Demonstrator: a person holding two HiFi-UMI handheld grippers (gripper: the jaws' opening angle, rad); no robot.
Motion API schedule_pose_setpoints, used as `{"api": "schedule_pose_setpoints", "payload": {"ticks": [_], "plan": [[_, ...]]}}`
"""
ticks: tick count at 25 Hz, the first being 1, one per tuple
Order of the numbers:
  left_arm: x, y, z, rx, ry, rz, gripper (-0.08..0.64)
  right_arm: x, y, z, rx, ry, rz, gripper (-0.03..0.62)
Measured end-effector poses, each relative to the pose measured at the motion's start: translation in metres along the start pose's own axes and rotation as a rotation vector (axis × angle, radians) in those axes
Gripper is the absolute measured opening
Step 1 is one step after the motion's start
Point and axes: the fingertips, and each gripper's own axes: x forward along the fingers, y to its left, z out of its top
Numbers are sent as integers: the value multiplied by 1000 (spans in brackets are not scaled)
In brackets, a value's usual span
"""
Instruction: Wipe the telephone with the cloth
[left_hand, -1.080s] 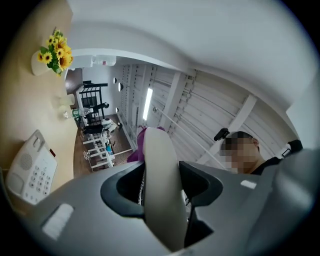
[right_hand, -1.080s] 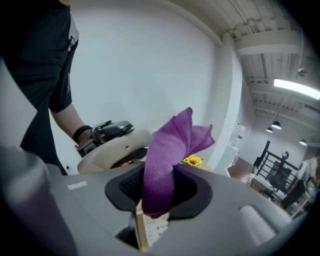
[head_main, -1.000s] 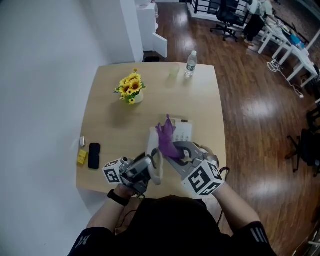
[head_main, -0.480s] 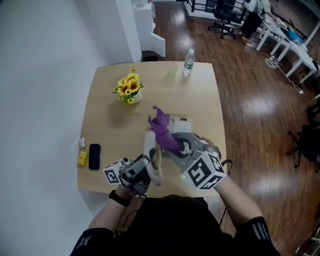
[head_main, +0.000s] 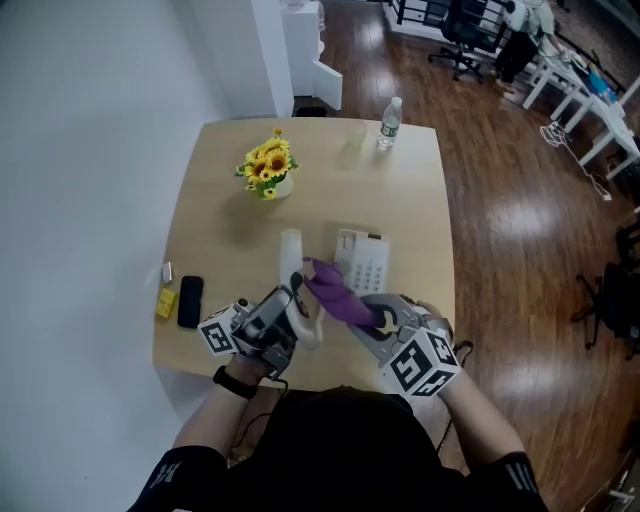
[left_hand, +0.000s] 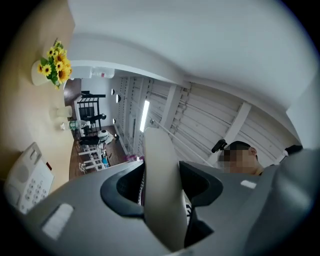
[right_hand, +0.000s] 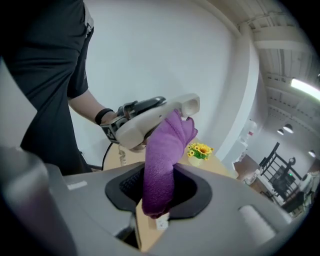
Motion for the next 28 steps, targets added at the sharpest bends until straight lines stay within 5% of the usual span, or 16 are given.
{"api": "schedule_pose_setpoints", "payload": {"ticks": [6,16,22,28], "plan": [[11,-9,17,55,-42,-24,206,18,30,11,-76,5,56,115],[3,-12,22,15,-109,-38,206,10,66,5,-135,2,172,114],[3,-20,18,-5,-106,-90,206,8,22,13,-55,-21,80,114],[2,-20,21,-1,-126,-88,206,22,53,19,-105,-7,139,114]]}}
